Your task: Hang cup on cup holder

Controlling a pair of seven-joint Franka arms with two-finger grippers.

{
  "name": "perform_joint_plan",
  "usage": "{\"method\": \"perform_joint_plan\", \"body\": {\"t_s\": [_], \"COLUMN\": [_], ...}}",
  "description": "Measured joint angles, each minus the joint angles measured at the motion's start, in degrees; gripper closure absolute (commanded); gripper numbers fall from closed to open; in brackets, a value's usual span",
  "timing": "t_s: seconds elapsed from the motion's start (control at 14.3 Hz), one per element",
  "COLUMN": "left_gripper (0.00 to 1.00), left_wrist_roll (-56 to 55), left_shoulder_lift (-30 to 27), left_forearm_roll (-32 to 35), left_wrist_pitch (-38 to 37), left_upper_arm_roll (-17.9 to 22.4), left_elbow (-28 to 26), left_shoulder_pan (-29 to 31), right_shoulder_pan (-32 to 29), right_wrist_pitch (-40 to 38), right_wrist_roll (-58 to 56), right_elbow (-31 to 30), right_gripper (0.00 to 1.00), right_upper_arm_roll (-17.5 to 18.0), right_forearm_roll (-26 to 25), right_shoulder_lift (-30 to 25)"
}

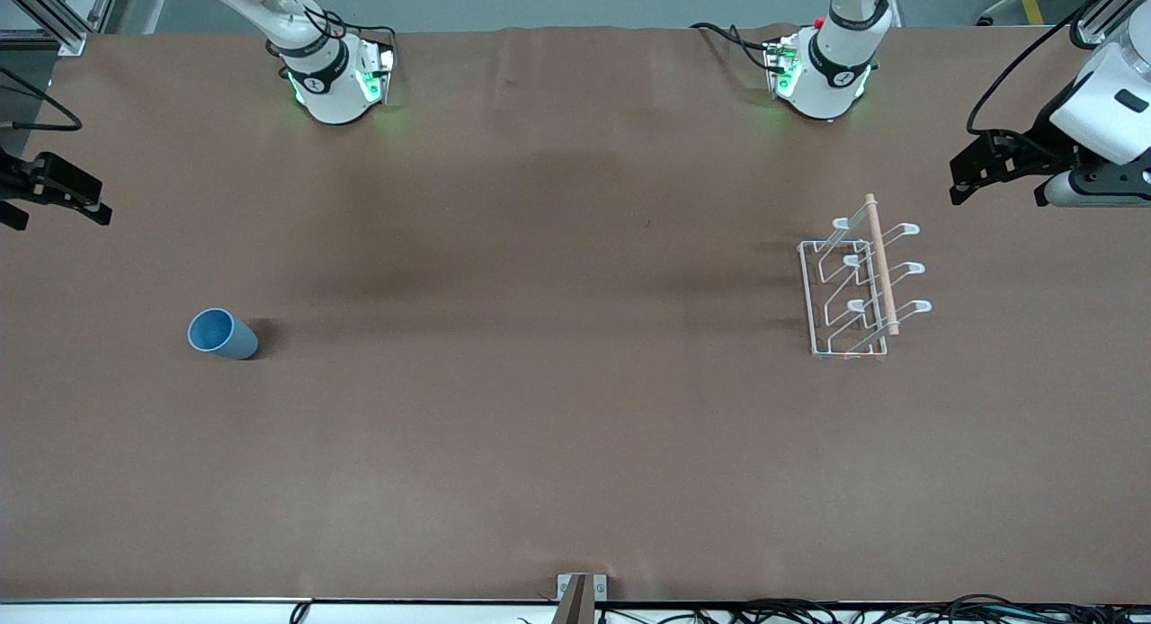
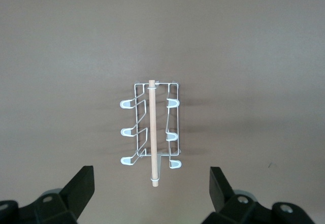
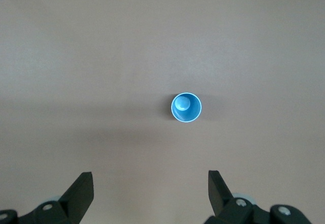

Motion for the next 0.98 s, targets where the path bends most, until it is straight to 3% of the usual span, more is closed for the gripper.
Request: {"method": "perform_joint_plan", "body": {"t_s": [0.98], "left_gripper": [0.00], "left_wrist_roll": [0.00], "left_shoulder_lift": [0.58], "left_forearm_roll": [0.00], "left_wrist_pitch": [0.01], "left_upper_arm_roll": [0.32], "left_elbow": [1.31], "left_shoulder_pan": [0.17], "right_shoulder_pan": [-0.50], "right_wrist_pitch": [1.81], "right_wrist_roll": [-0.22], "right_elbow": [-0.36], "right_gripper": [0.00], "right_upper_arm_roll": [-0.04], "right_forearm_roll": [0.00], "right_shoulder_lift": [1.45]}}
